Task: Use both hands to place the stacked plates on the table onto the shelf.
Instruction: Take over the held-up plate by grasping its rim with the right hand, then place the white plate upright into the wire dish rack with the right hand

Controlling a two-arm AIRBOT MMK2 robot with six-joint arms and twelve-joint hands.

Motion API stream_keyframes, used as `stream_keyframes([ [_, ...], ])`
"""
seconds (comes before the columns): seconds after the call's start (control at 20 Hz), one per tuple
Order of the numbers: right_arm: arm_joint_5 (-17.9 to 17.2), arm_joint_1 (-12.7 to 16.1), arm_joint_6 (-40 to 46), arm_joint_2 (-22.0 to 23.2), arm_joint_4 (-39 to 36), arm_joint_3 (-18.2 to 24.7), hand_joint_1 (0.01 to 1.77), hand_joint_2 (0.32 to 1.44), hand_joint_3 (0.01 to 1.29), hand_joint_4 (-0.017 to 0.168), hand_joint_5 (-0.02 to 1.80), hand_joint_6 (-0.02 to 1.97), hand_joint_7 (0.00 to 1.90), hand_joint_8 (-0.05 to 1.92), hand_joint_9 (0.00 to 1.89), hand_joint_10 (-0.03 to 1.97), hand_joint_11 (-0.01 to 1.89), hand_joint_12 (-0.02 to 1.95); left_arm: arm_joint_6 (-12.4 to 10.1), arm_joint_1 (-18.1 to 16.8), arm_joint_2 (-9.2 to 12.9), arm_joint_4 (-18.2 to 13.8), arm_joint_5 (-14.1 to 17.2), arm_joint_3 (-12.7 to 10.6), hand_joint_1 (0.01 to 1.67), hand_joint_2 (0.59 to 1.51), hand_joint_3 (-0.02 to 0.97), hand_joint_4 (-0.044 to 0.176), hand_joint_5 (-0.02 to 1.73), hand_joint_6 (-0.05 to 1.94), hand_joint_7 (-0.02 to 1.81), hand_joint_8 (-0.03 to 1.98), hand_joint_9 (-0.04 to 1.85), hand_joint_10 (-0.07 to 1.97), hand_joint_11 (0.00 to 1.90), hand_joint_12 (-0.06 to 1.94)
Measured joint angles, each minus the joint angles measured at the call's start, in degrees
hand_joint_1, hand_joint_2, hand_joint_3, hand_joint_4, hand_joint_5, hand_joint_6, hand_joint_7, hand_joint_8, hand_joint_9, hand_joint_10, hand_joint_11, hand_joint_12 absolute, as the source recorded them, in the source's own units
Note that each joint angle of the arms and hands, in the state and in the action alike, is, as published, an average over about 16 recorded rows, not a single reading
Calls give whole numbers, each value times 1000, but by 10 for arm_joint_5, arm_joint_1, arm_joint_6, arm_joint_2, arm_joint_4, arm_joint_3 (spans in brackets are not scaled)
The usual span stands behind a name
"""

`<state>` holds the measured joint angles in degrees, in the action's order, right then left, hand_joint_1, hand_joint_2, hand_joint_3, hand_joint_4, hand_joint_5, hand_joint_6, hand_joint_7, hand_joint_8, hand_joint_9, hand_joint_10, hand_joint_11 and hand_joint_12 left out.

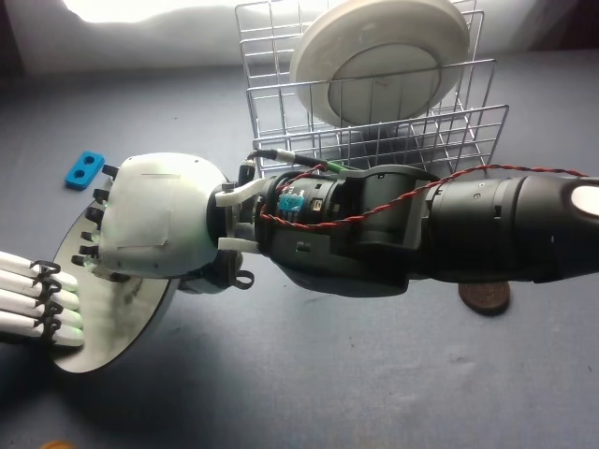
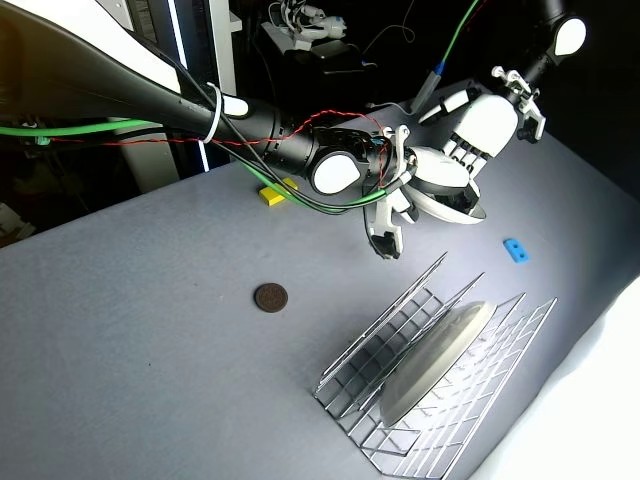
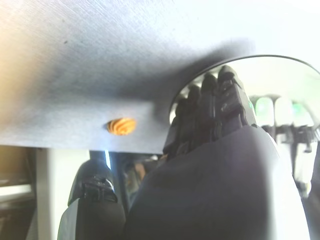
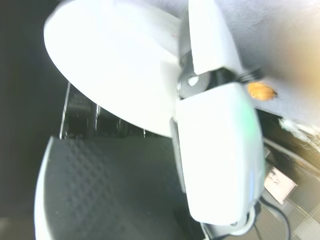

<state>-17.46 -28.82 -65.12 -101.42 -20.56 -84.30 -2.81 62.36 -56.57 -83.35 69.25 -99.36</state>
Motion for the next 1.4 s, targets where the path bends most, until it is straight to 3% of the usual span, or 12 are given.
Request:
stream_keyframes([
  [0.4,-15,0,-1,0,-1,1,1279,949,10,-2,799,601,888,563,1017,319,854,1078,-14,-41,2,-14,4,-5,15,1119,21,-2,66,-8,59,7,33,19,17,11],
  [0.85,-16,-4,-1,16,3,25,1265,946,11,-6,809,621,945,659,1167,271,924,1145,-27,-114,12,-18,7,-11,15,1119,21,3,104,10,73,9,45,20,22,11],
  [1.1,-9,-4,-1,56,9,75,1256,947,11,-9,827,625,975,686,1219,269,929,1145,-33,-150,20,-15,8,-13,16,1116,22,1,111,9,77,7,53,20,26,10],
  [1.4,9,10,-2,143,23,182,1245,958,11,-6,893,712,1027,751,1241,287,922,1141,-41,-182,28,-15,9,-14,15,1116,21,0,113,8,79,7,61,20,30,11],
])
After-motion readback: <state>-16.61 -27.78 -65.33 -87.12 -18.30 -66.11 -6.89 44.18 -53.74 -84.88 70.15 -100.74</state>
